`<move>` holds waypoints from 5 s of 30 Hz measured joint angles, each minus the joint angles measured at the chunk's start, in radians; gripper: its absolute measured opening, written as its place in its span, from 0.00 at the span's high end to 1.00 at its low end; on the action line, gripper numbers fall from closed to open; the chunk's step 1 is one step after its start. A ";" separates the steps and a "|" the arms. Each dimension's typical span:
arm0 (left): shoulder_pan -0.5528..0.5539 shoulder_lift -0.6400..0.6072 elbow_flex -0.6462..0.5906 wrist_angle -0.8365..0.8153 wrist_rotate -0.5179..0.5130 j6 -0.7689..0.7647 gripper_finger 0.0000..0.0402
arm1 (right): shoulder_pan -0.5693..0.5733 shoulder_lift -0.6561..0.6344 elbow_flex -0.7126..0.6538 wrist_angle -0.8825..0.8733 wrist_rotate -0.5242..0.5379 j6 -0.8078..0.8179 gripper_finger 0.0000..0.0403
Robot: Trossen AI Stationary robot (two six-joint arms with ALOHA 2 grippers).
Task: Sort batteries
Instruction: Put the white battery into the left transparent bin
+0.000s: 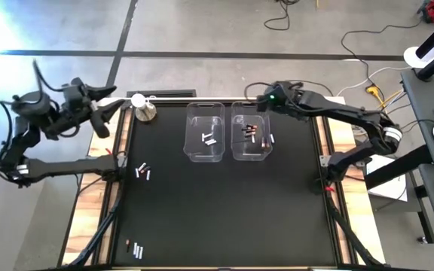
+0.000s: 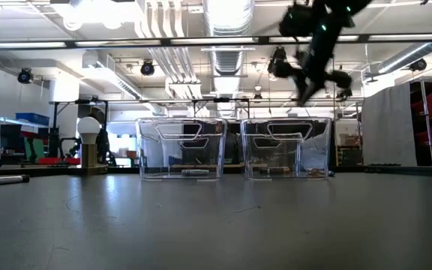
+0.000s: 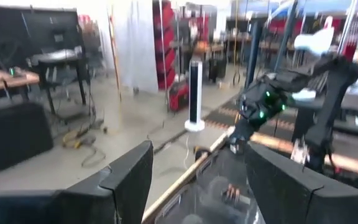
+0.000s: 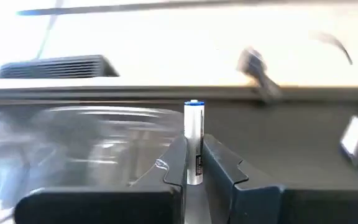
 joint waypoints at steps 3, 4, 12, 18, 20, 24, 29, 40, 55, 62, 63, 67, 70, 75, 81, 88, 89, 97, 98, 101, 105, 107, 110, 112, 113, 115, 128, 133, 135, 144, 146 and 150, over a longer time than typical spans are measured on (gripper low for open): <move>0.000 -0.041 -0.052 0.091 0.003 0.004 0.42 | 0.059 0.064 0.131 0.000 0.004 -0.124 0.94; 0.000 -0.051 -0.067 0.115 0.004 0.002 0.42 | 0.073 0.090 0.175 0.000 -0.003 -0.167 0.94; 0.000 -0.081 -0.131 0.192 0.013 -0.049 0.42 | 0.151 0.360 0.528 -0.003 -0.272 -0.505 0.94; 0.000 -0.061 -0.139 0.194 0.012 -0.063 0.42 | 0.192 0.552 0.739 -0.007 -0.447 -0.614 0.94; 0.000 -0.051 -0.140 0.193 0.012 -0.074 0.42 | 0.207 0.610 0.803 -0.013 -0.475 -0.640 0.94; 0.000 -0.040 -0.140 0.193 0.009 -0.084 0.42 | 0.229 0.714 0.916 -0.068 -0.521 -0.680 0.94; 0.000 -0.038 -0.140 0.193 0.009 -0.088 0.42 | 0.237 0.818 0.984 -0.105 -0.536 -0.719 0.94; 0.000 -0.043 -0.139 0.193 0.009 -0.087 0.42 | 0.232 0.981 0.996 -0.103 -0.536 -0.723 0.94; 0.000 -0.012 -0.139 0.193 0.009 -0.083 0.42 | 0.218 1.047 0.995 -0.081 -0.487 -0.863 0.94; 0.000 -0.015 -0.139 0.193 0.009 -0.083 0.42 | 0.214 1.058 0.994 -0.084 -0.494 -0.964 0.94; 0.000 -0.016 -0.139 0.193 0.009 -0.083 0.42 | 0.213 1.058 0.994 -0.085 -0.500 -0.975 0.94; 0.000 -0.020 -0.139 0.193 0.009 -0.083 0.42 | 0.212 1.058 0.994 -0.104 -0.508 -1.003 0.94; 0.000 -0.022 -0.139 0.193 0.009 -0.083 0.42 | 0.212 1.058 0.994 -0.121 -0.508 -1.003 0.94; 0.000 -0.023 -0.139 0.193 0.009 -0.091 0.42 | 0.212 1.058 0.994 -0.128 -0.509 -0.958 0.89; 0.000 -0.024 -0.139 0.193 0.009 -0.091 0.42 | 0.212 1.057 1.008 -0.136 -0.501 -0.870 0.77; 0.000 -0.030 -0.139 0.192 0.009 -0.080 0.42 | 0.212 0.964 1.115 -0.177 -0.448 -0.722 0.64; 0.000 -0.031 -0.139 0.192 0.009 -0.079 0.42 | 0.212 0.934 1.123 -0.184 -0.425 -0.720 0.63; 0.000 -0.034 -0.138 0.193 0.009 -0.079 0.42 | 0.218 0.643 1.058 -0.369 -0.226 -0.845 0.58; 0.000 -0.034 -0.138 0.193 0.009 -0.079 0.42 | 0.217 0.605 1.028 -0.407 -0.226 -0.857 0.58; 0.000 -0.034 -0.139 0.193 0.009 -0.084 0.42 | 0.216 0.485 0.895 -0.472 -0.226 -0.862 0.59; 0.000 -0.034 -0.139 0.193 -0.005 -0.112 0.42 | 0.211 0.293 0.636 -0.441 -0.228 -0.855 0.59; 0.000 -0.035 -0.139 0.193 -0.037 -0.135 0.42 | 0.206 0.191 0.496 -0.406 -0.228 -0.849 0.58; 0.000 -0.032 -0.139 0.194 -0.106 -0.209 0.42 | 0.199 0.043 0.294 -0.361 -0.228 -0.827 0.56; 0.000 -0.027 -0.140 0.194 -0.118 -0.238 0.42 | 0.193 -0.048 0.170 -0.345 -0.229 -0.793 0.54; 0.000 -0.025 -0.143 0.194 -0.119 -0.249 0.42 | 0.188 -0.088 0.114 -0.340 -0.231 -0.769 0.53; 0.000 -0.021 -0.150 0.195 -0.118 -0.275 0.42 | 0.169 -0.156 0.007 -0.331 -0.242 -0.729 0.50; 0.000 0.059 -0.296 0.469 -0.125 -0.326 0.42 | -0.100 -0.175 -0.296 -0.151 -0.362 -0.127 0.35; 0.000 0.103 -0.283 0.470 -0.151 -0.334 0.42 | -0.162 -0.089 -0.300 -0.063 -0.454 -0.025 0.35; 0.000 0.115 -0.270 0.470 -0.152 -0.334 0.42 | -0.161 -0.048 -0.300 -0.032 -0.502 -0.035 0.36; 0.000 0.119 -0.209 0.412 -0.151 -0.319 0.42 | -0.163 0.037 -0.302 -0.015 -0.588 -0.131 0.39; 0.000 0.116 -0.196 0.381 -0.150 -0.319 0.42 | -0.166 0.034 -0.309 0.012 -0.626 -0.227 0.39; 0.000 0.111 -0.182 0.354 -0.150 -0.322 0.42 | -0.166 0.034 -0.313 0.029 -0.686 -0.488 0.43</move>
